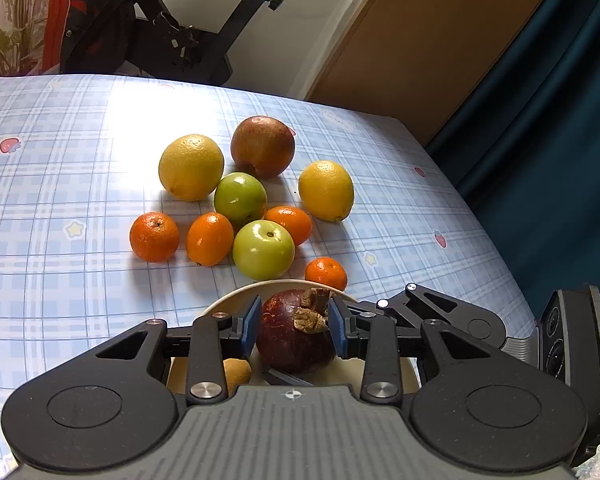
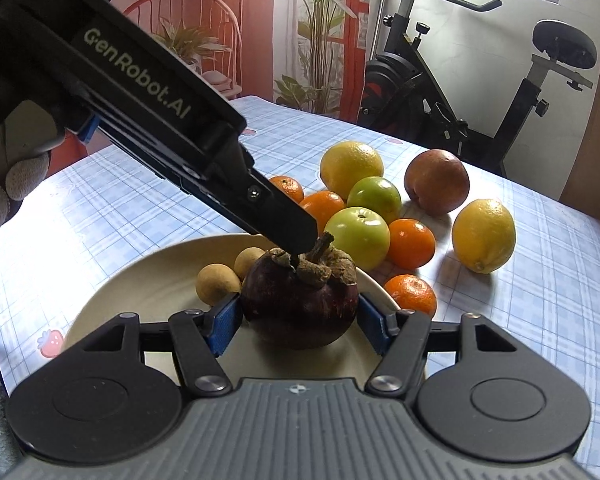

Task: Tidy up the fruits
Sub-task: 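Carry the mangosteen onto the cream plate with both tools and release it, then grasp a tangerine with the left tool while the right tool grasps another tangerine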

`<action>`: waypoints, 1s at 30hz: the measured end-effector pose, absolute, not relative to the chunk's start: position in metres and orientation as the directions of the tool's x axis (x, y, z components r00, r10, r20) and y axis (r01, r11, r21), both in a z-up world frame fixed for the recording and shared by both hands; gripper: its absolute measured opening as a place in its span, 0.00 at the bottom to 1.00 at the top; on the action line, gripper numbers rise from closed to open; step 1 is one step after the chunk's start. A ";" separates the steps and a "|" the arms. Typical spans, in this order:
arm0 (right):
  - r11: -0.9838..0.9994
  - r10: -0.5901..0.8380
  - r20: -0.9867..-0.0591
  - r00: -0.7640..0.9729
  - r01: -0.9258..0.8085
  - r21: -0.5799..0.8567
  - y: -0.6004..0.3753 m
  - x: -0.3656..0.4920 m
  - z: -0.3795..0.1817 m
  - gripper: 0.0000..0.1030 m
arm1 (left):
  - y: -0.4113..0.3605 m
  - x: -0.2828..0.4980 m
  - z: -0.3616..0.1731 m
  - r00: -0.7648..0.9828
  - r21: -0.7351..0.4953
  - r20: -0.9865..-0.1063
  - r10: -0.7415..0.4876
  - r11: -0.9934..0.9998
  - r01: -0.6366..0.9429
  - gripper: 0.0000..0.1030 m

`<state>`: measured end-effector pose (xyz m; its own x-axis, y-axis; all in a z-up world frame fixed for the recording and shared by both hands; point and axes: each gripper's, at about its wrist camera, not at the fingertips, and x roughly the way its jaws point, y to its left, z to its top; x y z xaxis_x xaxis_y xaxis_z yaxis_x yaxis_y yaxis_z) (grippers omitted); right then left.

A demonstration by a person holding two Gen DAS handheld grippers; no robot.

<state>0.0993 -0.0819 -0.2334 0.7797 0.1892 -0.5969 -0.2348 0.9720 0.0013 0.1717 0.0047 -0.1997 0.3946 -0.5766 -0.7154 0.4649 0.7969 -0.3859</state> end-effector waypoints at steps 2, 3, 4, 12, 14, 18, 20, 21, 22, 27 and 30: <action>0.972 0.193 -0.593 0.782 -0.235 0.006 -0.084 0.098 -0.232 0.64 | 0.004 0.171 -0.198 0.399 -0.383 -0.714 -0.575 0.799 0.464 0.36; 0.972 0.194 -0.591 0.783 -0.235 0.007 -0.084 0.097 -0.232 0.64 | 0.004 0.171 -0.197 0.402 -0.381 -0.713 -0.574 0.800 0.464 0.36; 0.972 0.194 -0.589 0.784 -0.235 0.007 -0.085 0.095 -0.231 0.64 | 0.004 0.170 -0.196 0.406 -0.379 -0.712 -0.573 0.800 0.465 0.36; 0.973 0.216 -0.550 0.807 -0.223 0.056 -0.103 0.080 -0.217 0.64 | 0.005 0.172 -0.182 0.449 -0.369 -0.696 -0.561 0.815 0.447 0.36; 0.974 0.218 -0.539 0.814 -0.213 0.072 -0.112 0.075 -0.213 0.64 | 0.007 0.174 -0.179 0.464 -0.367 -0.690 -0.556 0.821 0.438 0.36; 0.980 0.199 -0.514 0.834 -0.176 0.095 -0.133 0.071 -0.206 0.64 | 0.013 0.180 -0.174 0.504 -0.361 -0.679 -0.534 0.841 0.404 0.36; 0.981 0.192 -0.509 0.839 -0.154 0.116 -0.144 0.072 -0.204 0.64 | 0.017 0.183 -0.172 0.534 -0.352 -0.674 -0.511 0.857 0.377 0.36; 0.982 0.185 -0.511 0.839 -0.140 0.127 -0.150 0.074 -0.204 0.64 | 0.020 0.184 -0.171 0.549 -0.343 -0.673 -0.495 0.867 0.361 0.36; 0.982 0.180 -0.513 0.839 -0.127 0.137 -0.155 0.077 -0.205 0.64 | 0.022 0.186 -0.171 0.563 -0.335 -0.673 -0.479 0.877 0.346 0.36; 0.983 0.154 -0.543 0.826 -0.072 0.170 -0.176 0.091 -0.211 0.52 | 0.032 0.194 -0.173 0.601 -0.311 -0.679 -0.421 0.907 0.284 0.36; 0.980 0.161 -0.571 0.805 -0.064 0.187 -0.180 0.100 -0.217 0.39 | 0.037 0.199 -0.177 0.610 -0.301 -0.687 -0.395 0.919 0.256 0.36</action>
<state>0.1002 -0.1800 -0.2169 0.8050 0.1612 -0.5710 -0.0638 0.9803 0.1868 0.1994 0.0373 -0.1767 0.6101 -0.3949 -0.6869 0.2559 0.9187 -0.3009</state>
